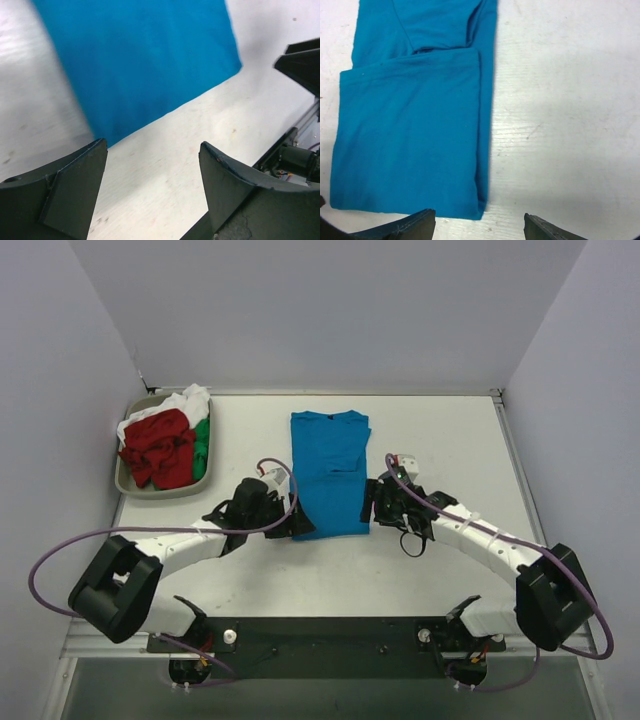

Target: Fold and stack the t-shirts

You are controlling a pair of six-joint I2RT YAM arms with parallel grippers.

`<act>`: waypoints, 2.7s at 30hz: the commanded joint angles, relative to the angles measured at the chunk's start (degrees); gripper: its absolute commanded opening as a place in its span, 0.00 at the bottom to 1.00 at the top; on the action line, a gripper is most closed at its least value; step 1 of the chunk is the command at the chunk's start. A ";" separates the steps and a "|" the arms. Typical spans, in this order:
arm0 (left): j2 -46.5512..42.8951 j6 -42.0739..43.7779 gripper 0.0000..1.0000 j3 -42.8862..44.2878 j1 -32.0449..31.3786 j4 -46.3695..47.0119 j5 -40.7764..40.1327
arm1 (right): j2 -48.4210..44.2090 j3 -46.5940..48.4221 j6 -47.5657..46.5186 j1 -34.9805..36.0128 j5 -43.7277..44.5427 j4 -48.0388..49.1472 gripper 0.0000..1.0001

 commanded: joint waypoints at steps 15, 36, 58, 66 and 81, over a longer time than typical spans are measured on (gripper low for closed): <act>3.50 -4.77 0.83 -11.87 3.46 14.72 1.44 | -6.44 -6.45 2.50 -0.97 -0.19 -1.26 0.70; 7.03 -6.27 0.33 -16.18 5.21 20.62 2.06 | -6.27 -7.69 3.46 -1.50 -0.63 -0.30 0.69; 5.27 -6.00 0.00 -16.62 6.09 20.35 3.29 | -0.82 -14.09 8.65 -4.84 -10.03 15.08 0.66; 5.71 -5.65 0.00 -16.35 6.09 20.09 3.38 | 2.60 -16.56 10.50 -7.03 -13.19 21.06 0.52; 6.85 -4.68 0.00 -15.39 6.09 19.21 3.20 | 6.39 -18.06 12.17 -7.12 -15.66 25.20 0.41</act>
